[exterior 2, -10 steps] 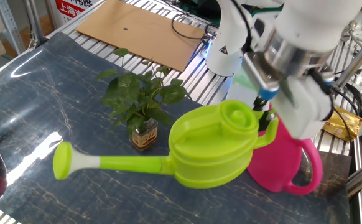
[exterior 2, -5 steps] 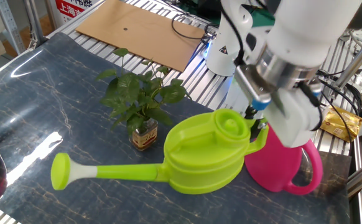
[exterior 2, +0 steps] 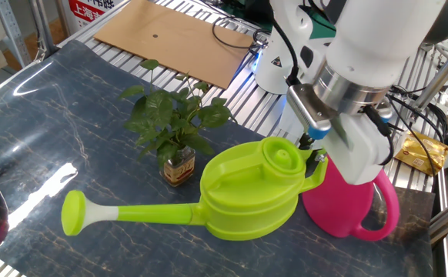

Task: Water the plant

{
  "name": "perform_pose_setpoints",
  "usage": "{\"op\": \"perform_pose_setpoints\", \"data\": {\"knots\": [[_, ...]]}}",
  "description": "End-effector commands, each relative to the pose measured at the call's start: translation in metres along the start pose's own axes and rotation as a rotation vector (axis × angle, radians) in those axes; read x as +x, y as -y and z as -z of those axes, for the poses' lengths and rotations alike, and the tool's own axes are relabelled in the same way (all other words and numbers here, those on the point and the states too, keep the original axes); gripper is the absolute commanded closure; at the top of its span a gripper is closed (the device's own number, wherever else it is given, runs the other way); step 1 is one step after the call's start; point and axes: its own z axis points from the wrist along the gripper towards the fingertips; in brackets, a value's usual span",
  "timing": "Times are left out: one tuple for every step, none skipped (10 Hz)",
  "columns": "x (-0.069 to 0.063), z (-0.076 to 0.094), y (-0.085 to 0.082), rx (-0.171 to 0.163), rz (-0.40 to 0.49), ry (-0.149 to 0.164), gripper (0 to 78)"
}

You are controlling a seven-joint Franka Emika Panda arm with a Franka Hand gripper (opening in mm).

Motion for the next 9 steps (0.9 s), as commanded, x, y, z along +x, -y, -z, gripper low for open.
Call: {"op": "perform_pose_setpoints", "data": {"knots": [[-0.0006, 0.0026, -0.0007, 0.017, -0.009, 0.025, 76.2], [-0.0006, 0.0026, -0.0007, 0.030, -0.022, 0.004, 76.2], [-0.0006, 0.0026, -0.0007, 0.030, -0.018, -0.020, 76.2], [-0.0006, 0.0026, -0.0007, 0.028, -0.002, -0.032, 76.2], [-0.0006, 0.0026, -0.0007, 0.016, 0.006, -0.041, 76.2], [-0.0006, 0.0026, -0.0007, 0.010, 0.027, -0.046, 76.2], [-0.0006, 0.0026, -0.0007, 0.002, 0.051, -0.052, 76.2], [-0.0006, 0.0026, -0.0007, -0.002, 0.060, -0.049, 76.2], [0.0002, 0.0000, -0.0015, -0.003, 0.060, -0.039, 76.2]]}}
